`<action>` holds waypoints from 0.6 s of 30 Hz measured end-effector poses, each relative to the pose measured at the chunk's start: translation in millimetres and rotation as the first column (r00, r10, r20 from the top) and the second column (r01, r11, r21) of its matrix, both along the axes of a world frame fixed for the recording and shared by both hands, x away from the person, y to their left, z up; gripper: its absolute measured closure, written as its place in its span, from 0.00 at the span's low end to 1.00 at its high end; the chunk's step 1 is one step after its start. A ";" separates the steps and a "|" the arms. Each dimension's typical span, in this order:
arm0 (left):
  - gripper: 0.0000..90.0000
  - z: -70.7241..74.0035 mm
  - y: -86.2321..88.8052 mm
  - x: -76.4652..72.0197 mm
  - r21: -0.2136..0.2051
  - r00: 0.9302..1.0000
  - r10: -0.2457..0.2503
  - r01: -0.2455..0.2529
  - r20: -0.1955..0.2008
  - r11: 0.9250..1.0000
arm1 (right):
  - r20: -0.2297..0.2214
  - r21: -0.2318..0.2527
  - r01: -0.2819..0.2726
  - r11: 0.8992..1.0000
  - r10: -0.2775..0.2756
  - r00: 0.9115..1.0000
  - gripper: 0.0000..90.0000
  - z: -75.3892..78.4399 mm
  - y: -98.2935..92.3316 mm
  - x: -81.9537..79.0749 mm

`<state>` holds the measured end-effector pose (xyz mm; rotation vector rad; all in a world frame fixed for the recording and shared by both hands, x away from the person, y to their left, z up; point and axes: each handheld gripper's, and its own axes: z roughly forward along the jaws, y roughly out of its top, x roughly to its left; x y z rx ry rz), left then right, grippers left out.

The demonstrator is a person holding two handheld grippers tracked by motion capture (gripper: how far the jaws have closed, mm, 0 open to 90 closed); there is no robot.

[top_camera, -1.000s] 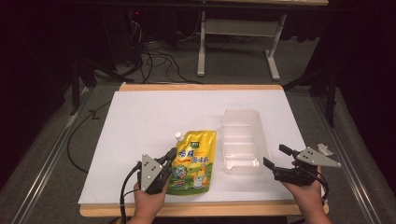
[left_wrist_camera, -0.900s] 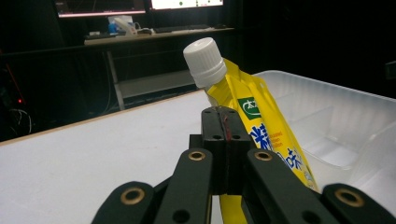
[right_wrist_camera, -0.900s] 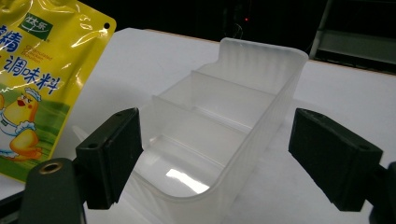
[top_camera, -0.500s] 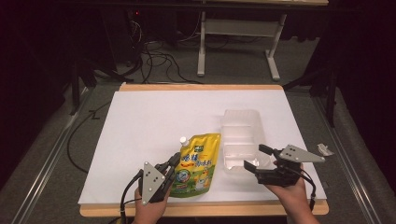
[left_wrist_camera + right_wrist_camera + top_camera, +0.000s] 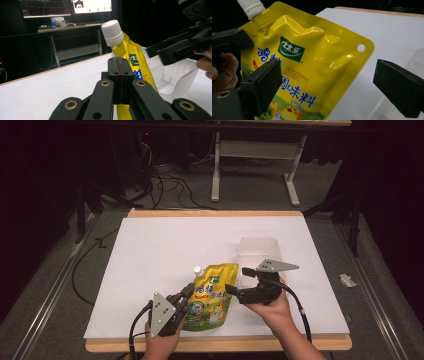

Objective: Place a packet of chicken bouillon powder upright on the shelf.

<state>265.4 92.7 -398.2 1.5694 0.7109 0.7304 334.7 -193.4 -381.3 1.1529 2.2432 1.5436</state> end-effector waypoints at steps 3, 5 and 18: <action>1.00 0.2 -0.1 -0.2 -0.004 1.000 -0.002 0.002 0.001 1.000 | -0.020 -0.005 -0.004 1.000 0.004 1.000 0.11 0.1 7.9 6.2; 1.00 0.3 0.1 -0.4 0.000 1.000 -0.005 0.005 0.001 1.000 | -0.044 0.006 -0.015 1.000 0.015 0.999 0.13 -1.4 11.1 9.8; 1.00 -0.2 5.3 9.2 -0.058 0.999 0.004 -0.006 -0.041 0.998 | 0.007 0.071 0.002 0.997 -0.003 1.000 0.71 1.3 -2.6 8.6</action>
